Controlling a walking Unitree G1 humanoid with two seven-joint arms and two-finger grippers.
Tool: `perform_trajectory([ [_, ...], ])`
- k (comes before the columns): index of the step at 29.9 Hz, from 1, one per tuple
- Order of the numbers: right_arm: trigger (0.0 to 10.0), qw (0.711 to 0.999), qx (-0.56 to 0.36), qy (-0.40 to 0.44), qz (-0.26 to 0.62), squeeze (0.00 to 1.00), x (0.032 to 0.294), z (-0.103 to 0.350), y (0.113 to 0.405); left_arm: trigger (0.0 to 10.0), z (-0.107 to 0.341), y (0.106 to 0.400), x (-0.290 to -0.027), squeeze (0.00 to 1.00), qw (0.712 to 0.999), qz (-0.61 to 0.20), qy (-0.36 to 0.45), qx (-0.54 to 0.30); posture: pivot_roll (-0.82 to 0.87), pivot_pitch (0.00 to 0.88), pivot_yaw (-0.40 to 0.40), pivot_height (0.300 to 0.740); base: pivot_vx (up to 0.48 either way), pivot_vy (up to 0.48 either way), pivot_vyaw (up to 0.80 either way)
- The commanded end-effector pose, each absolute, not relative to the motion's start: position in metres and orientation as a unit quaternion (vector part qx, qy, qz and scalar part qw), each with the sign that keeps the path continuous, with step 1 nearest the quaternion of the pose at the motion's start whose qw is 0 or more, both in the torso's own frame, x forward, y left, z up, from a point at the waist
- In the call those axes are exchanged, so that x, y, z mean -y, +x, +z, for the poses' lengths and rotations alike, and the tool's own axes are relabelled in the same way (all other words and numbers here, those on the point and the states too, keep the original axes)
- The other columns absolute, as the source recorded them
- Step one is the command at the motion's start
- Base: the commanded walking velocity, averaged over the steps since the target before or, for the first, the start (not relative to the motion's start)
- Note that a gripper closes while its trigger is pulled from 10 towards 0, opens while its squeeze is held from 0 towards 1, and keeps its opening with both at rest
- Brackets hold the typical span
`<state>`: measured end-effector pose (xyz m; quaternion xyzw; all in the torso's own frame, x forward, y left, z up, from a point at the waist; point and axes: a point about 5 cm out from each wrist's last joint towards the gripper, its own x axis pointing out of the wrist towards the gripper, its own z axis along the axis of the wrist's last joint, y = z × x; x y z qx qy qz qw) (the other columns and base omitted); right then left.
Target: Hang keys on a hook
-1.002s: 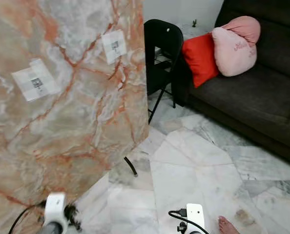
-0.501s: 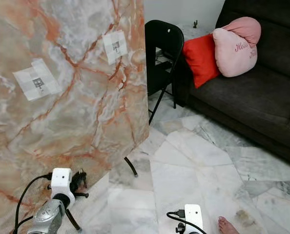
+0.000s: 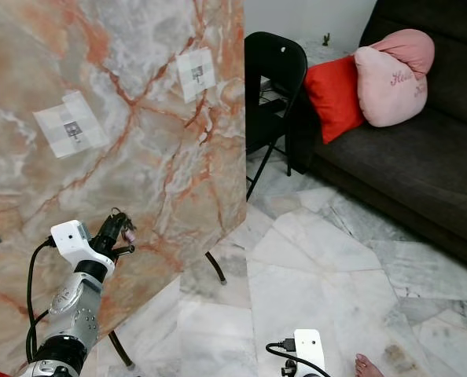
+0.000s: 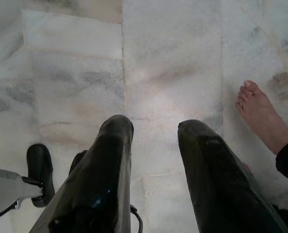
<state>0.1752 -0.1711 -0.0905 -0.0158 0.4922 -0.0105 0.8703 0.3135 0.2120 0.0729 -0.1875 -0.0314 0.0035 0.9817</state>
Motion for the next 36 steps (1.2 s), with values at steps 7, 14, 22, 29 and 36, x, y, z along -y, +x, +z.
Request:
perform_trajectory([
  [7, 10.0, 0.869, -0.495, -0.023, -0.004, 0.0, 0.171, -0.092, 0.172, 10.0, 0.121, 0.334, -0.202, 0.0, 0.967, -0.04, -0.227, 0.109, -0.04, 0.001, -0.013, 0.74, 0.0, 0.0, 0.0],
  [14, 10.0, 0.871, -0.492, -0.018, -0.011, 0.0, 0.177, -0.092, 0.17, 10.0, 0.145, 0.35, -0.195, 0.0, 0.953, -0.055, -0.266, 0.136, -0.04, 0.0, -0.011, 0.74, 0.0, 0.0, 0.0],
  [22, 10.0, 0.871, -0.492, -0.015, -0.016, 0.0, 0.179, -0.092, 0.169, 10.0, 0.136, 0.337, -0.189, 0.0, 0.958, -0.086, -0.245, 0.122, -0.04, 0.0, -0.01, 0.74, 0.0, 0.0, 0.0],
  [29, 10.0, 0.869, -0.494, -0.012, -0.011, 0.0, 0.173, -0.093, 0.168, 10.0, 0.14, 0.327, -0.189, 0.0, 0.955, -0.102, -0.249, 0.126, -0.04, 0.0, -0.009, 0.74, 0.0, 0.0, 0.0],
  [36, 10.0, 0.87, -0.493, -0.008, -0.01, 0.0, 0.168, -0.093, 0.168, 10.0, 0.144, 0.321, -0.182, 0.0, 0.956, -0.134, -0.233, 0.116, -0.04, 0.0, -0.01, 0.74, 0.0, 0.0, 0.0],
])
